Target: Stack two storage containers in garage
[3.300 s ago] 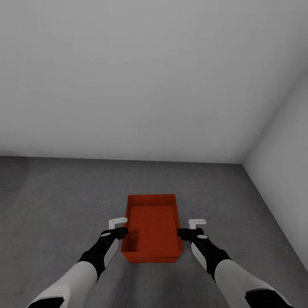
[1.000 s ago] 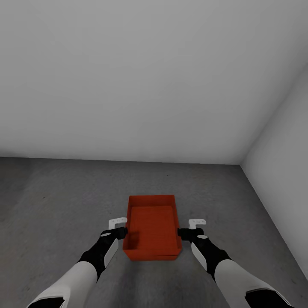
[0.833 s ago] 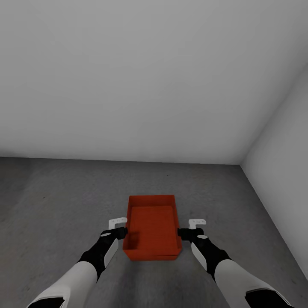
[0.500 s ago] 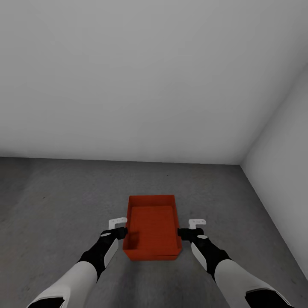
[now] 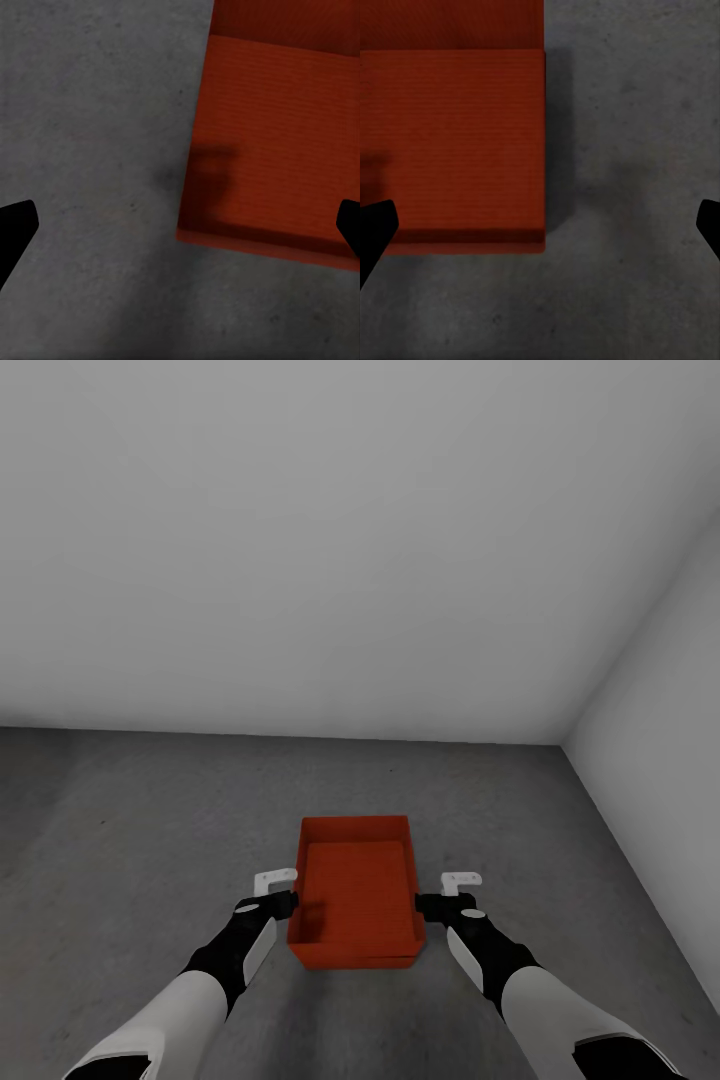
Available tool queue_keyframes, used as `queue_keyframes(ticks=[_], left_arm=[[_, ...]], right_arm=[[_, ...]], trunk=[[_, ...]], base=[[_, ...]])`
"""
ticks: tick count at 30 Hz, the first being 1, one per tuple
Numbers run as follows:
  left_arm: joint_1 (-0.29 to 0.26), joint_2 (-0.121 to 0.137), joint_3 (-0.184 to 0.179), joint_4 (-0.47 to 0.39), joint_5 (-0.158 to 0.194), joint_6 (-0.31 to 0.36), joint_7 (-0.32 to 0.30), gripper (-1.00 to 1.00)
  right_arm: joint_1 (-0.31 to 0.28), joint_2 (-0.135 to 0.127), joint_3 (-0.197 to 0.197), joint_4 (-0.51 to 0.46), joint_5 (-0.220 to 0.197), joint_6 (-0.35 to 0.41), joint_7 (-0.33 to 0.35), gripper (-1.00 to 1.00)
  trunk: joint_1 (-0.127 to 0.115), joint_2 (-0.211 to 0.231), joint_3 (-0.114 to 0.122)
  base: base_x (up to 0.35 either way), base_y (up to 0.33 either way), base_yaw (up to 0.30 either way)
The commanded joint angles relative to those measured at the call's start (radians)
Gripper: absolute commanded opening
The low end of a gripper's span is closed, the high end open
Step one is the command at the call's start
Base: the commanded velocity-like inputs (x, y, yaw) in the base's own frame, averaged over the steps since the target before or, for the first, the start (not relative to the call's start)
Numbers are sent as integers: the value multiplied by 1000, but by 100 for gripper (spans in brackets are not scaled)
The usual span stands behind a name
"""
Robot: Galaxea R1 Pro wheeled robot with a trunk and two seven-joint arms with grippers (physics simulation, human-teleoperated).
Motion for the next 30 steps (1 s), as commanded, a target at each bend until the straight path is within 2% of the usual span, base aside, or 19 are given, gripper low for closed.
queue_keyframes(ticks=[1, 30], left_arm=[[0, -1, 3, -2, 3, 6, 2, 100], [0, -1, 3, -2, 3, 5, 3, 100]], right_arm=[[0, -1, 8, -2, -7, 6, -7, 100], [0, -1, 8, -2, -10, 6, -7, 100]], trunk=[[1, -2, -2], [1, -2, -2]], base=[[0, 0, 0], [0, 0, 0]])
